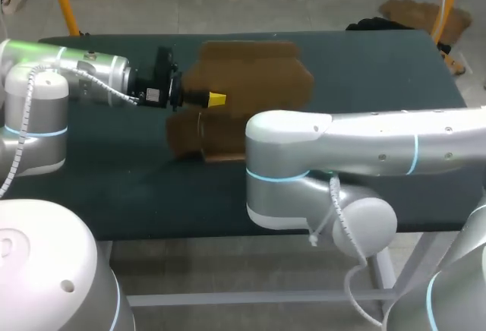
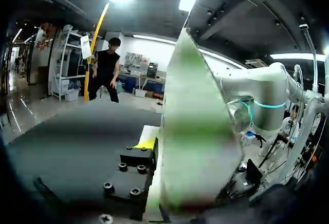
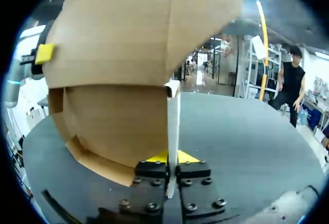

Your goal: Assemble the packaging by folding the flat box into shape, placing the metal phone stand inside, and closing the box properly

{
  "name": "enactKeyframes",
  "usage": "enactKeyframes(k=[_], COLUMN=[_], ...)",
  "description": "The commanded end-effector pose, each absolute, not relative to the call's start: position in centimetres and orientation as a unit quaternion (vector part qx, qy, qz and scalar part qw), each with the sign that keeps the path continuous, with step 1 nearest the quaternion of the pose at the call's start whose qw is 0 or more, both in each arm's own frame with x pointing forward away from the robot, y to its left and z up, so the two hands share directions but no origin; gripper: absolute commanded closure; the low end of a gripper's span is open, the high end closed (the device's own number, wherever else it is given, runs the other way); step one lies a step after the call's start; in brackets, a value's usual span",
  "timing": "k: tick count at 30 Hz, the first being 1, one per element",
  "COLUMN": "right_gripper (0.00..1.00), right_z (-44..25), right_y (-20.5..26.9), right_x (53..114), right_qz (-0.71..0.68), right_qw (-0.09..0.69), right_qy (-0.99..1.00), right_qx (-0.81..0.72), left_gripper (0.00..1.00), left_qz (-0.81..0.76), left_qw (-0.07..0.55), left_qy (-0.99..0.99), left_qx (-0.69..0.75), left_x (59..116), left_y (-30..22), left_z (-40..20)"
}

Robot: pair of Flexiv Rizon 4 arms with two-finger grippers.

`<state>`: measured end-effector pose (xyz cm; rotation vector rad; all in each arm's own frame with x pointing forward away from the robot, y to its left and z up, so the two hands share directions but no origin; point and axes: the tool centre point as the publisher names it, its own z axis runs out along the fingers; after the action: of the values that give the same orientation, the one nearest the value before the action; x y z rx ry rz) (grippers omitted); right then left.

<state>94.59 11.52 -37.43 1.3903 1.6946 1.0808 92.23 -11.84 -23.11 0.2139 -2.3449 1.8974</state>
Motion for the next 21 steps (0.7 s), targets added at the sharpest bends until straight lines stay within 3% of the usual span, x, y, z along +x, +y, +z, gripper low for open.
enactKeyframes(k=[1, 21], right_gripper=[1.0, 1.0], right_z=[-37.8, -36.9], right_y=[12.1, 11.2], right_x=[94.6, 94.5], right_qz=[0.315, 0.399], right_qw=[0.455, 0.373], right_qy=[0.579, 0.628], right_qx=[0.599, 0.554], left_gripper=[0.0, 0.0], left_qz=[0.609, 0.569], left_qw=[0.035, -0.051], left_qy=[-0.789, -0.815], left_qx=[0.074, 0.098], left_x=[91.5, 89.6], left_y=[-12.2, -9.0], left_z=[-22.3, -20.6])
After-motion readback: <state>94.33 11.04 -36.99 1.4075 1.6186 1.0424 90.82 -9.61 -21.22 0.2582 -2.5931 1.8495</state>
